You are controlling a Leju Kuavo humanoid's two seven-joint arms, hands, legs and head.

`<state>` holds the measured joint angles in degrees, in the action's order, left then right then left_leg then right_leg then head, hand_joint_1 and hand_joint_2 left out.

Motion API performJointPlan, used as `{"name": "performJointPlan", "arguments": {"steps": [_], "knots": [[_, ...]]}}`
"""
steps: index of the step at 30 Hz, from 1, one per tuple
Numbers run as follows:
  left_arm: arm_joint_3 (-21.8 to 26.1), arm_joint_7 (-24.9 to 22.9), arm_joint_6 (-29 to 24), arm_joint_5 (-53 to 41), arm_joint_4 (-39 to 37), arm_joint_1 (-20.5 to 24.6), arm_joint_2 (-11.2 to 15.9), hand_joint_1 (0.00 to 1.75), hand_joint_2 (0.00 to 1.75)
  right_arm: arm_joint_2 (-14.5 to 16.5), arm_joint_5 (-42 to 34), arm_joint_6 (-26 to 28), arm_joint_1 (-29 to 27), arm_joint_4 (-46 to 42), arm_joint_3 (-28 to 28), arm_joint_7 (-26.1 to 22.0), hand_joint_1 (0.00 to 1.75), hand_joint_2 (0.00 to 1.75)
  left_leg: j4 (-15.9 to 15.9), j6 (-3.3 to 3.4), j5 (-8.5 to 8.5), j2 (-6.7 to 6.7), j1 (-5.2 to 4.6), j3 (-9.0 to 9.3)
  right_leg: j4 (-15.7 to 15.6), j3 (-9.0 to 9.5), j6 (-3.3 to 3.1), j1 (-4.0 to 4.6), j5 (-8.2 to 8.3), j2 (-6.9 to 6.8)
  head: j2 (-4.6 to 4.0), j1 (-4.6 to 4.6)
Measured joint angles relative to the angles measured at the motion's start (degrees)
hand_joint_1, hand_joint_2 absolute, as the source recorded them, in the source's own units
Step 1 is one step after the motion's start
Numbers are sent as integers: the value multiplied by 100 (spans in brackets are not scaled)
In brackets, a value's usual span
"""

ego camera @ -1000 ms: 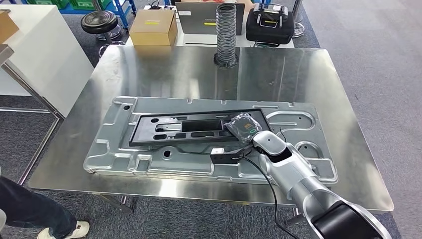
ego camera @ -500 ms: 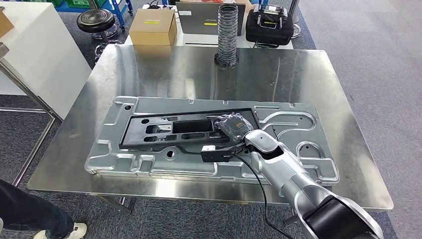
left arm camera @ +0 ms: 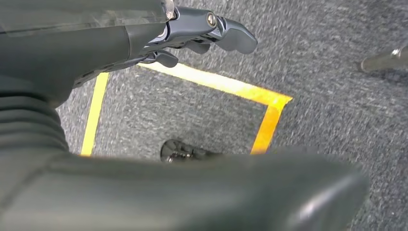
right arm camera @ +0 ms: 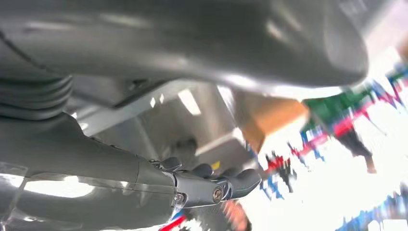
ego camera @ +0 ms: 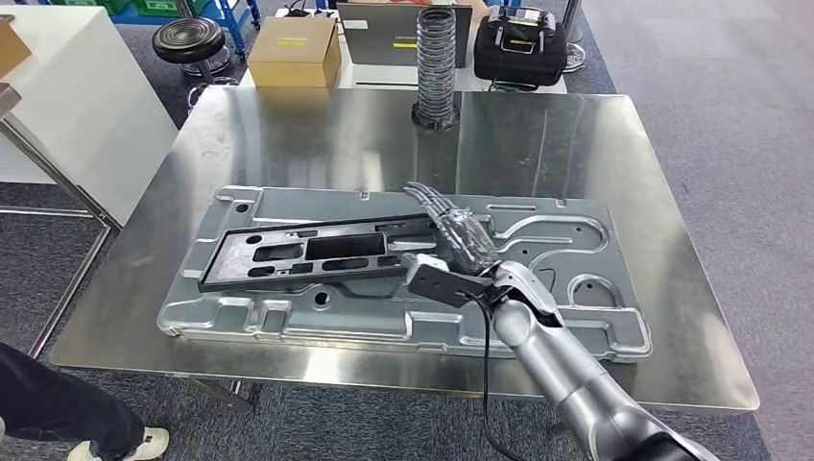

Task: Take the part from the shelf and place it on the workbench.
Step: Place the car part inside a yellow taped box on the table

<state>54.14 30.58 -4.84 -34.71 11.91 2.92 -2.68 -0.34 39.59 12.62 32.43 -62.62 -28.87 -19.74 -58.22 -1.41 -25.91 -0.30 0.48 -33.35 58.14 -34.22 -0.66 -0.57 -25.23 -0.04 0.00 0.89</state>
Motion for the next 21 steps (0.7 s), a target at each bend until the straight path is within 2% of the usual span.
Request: {"name": "performJointPlan", "arguments": {"steps": [1,2,4,5,6,7,9,10,11,14,16,17,19,20,21], "knots": [[20,20,-2,-4,0,-11,-3,0,0,-43,-87,49,-181,-291,103,-26,0,0,-157,-29,-116,2,8,-59,-20,12,-31,-13,10,-4,0,6],[41,38,-5,-13,0,-20,-3,0,0,-80,-136,85,-353,-555,197,-45,0,0,-443,-55,-290,5,16,-177,-31,21,-54,-19,14,-7,0,13],[77,64,-9,-38,0,-26,-2,0,0,-148,-145,120,-666,-952,339,-63,0,0,-1254,-92,-675,8,23,-538,-32,21,-76,-13,10,-4,0,21],[92,72,-10,-49,0,-30,-2,0,0,-178,-135,125,-804,-1100,397,-65,0,0,-1555,-100,-768,8,24,-680,-31,22,-78,-9,7,-3,0,21],[104,78,-12,-57,0,-37,-4,0,0,-202,-123,126,-920,-1225,450,-66,0,0,-1649,-97,-747,8,23,-728,-30,25,-78,-6,5,1,0,21],[115,82,-13,-61,0,-42,-6,0,0,-221,-113,127,-1012,-1342,500,-66,0,0,-1485,-84,-609,8,23,-652,-30,31,-75,-5,3,7,0,21],[135,89,-21,-61,0,-42,-6,0,0,-246,-106,129,-1126,-1528,577,-66,0,0,-648,-29,-207,8,17,-242,-30,53,-60,0,-6,20,-1,21],[144,95,-25,-62,0,-34,-4,0,0,-256,-101,130,-1156,-1601,607,-66,0,0,-260,4,-74,9,3,-51,-28,60,-39,7,-9,24,-1,19],[151,104,-30,-65,0,-26,-5,0,0,-264,-89,131,-1176,-1655,632,-66,0,0,-13,34,-10,9,-12,67,-27,61,-11,12,-10,28,-1,18],[160,139,-57,-98,0,-19,-9,0,0,-279,-31,136,-1219,-1722,718,-67,0,0,113,116,7,4,-28,113,-39,61,97,13,-1,30,-1,16],[161,165,-78,-131,0,-18,-19,0,0,-303,-15,179,-1235,-1742,813,-105,0,0,180,187,58,11,-3,140,112,3,152,12,-120,28,-1,10],[163,174,-79,-142,0,-14,-26,0,0,-317,-30,247,-1250,-1763,871,-154,0,0,208,214,82,16,9,151,353,-101,171,11,-269,28,-1,6],[171,181,-68,-148,0,-8,-36,0,0,-332,-135,536,-1358,-1859,1013,-328,0,0,210,243,91,18,-2,142,1095,-438,194,0,-640,27,-1,2],[183,181,-62,-143,0,-10,-41,0,0,-333,-238,757,-1457,-1953,1107,-440,0,0,205,247,89,13,-7,137,1412,-585,205,-5,-754,27,-1,2],[197,181,-60,-133,0,-16,-45,0,0,-332,-365,1002,-1571,-2077,1213,-559,0,0,196,249,85,5,-10,134,1559,-653,210,-10,-769,26,-1,2]]}}
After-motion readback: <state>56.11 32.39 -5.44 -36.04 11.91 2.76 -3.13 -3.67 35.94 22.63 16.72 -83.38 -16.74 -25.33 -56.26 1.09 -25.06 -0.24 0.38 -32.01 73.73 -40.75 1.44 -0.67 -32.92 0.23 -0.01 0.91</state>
